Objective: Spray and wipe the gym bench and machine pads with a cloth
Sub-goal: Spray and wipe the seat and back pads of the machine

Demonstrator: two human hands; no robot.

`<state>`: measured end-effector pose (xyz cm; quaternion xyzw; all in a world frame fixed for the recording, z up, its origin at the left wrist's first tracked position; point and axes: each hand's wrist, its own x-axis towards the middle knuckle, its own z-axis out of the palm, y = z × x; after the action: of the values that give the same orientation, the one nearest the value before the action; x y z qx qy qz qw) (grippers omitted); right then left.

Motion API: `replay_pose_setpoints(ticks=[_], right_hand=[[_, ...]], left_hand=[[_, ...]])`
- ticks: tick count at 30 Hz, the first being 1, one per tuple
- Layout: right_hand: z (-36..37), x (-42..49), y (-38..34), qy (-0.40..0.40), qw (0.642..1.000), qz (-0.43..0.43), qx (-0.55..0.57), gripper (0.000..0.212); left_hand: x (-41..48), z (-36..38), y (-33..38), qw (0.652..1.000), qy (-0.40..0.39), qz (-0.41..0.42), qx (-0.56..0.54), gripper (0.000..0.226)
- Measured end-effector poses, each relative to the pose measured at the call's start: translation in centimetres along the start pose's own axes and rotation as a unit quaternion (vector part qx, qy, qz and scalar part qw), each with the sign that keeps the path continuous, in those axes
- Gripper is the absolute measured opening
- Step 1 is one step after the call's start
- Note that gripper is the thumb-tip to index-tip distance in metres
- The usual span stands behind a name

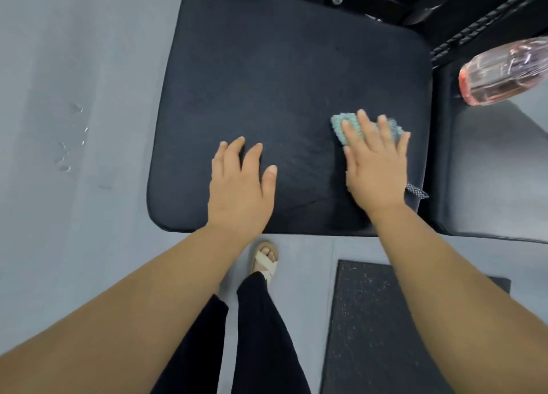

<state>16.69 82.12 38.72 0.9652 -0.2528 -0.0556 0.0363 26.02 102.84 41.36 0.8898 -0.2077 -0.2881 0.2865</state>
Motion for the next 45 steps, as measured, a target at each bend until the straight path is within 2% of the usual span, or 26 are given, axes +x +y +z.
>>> replay_pose_setpoints(ticks=[2,4,6,8,11,13,17,19,21,24,28,30,32,34,39,41,45], right_hand=[[0.1,0.3,-0.4,0.010,0.995,0.093,0.036,0.049],[0.5,-0.2,-3.7,0.042,0.988,0.128,0.069,0.051],[0.9,-1.9,-7.4,0.046,0.993,0.050,0.093,0.051],[0.8,-4.0,-8.8,0.023,0.990,-0.080,0.117,0.046],[0.2,-2.5,-4.8,-0.011,0.964,-0.244,0.108,0.044],[-0.1,0.9,-1.4,0.003,0.958,-0.278,0.077,0.044],[-0.6,9.2,4.1,0.036,0.982,-0.178,0.045,0.042],[-1.0,12.3,5.5,0.017,0.993,-0.099,0.059,0.041],[-1.0,13.4,5.5,0.030,0.994,-0.049,0.089,0.042],[-0.4,10.0,4.2,0.065,0.988,-0.076,0.120,0.044],[-0.4,0.0,3.7,0.025,0.978,-0.160,0.134,0.043],[-0.1,-0.6,5.0,0.005,0.967,-0.217,0.135,0.042],[0.1,2.5,6.6,0.005,0.958,-0.252,0.137,0.041],[0.2,7.4,7.7,0.028,0.965,-0.225,0.130,0.043],[-1.1,16.2,8.4,0.050,0.984,-0.063,0.158,0.042],[-0.8,14.8,8.2,0.058,0.983,-0.038,0.169,0.040],[-0.5,4.7,7.3,0.081,0.978,-0.044,0.185,0.038]], left_hand=[[0.7,0.3,0.6,1.000,-0.011,-0.004,0.015,0.050],[1.2,0.4,1.0,1.000,-0.009,-0.015,0.016,0.049],[1.9,0.4,1.1,1.000,0.011,-0.025,0.010,0.047],[2.5,0.6,1.4,0.999,0.029,-0.032,0.012,0.046],[3.4,1.0,2.6,0.999,0.025,-0.040,0.018,0.046],[4.1,1.3,3.8,0.999,0.009,-0.040,0.032,0.047],[5.8,1.9,5.8,0.998,-0.002,-0.035,0.044,0.050],[6.8,2.4,6.7,0.998,-0.001,-0.032,0.056,0.050],[7.5,2.8,7.3,0.997,-0.001,-0.031,0.073,0.050],[8.1,3.5,7.8,0.995,0.003,-0.040,0.095,0.051],[8.0,3.8,8.0,0.992,-0.005,-0.049,0.119,0.054],[8.1,3.9,8.2,0.988,-0.019,-0.053,0.144,0.056],[8.3,3.7,8.6,0.986,-0.031,-0.061,0.153,0.057],[8.6,3.5,8.8,0.985,-0.041,-0.071,0.150,0.057],[9.2,2.5,9.0,0.989,-0.046,-0.078,0.118,0.053],[9.1,2.2,8.9,0.991,-0.044,-0.082,0.100,0.052],[9.2,2.9,9.4,0.991,-0.019,-0.104,0.088,0.048]])
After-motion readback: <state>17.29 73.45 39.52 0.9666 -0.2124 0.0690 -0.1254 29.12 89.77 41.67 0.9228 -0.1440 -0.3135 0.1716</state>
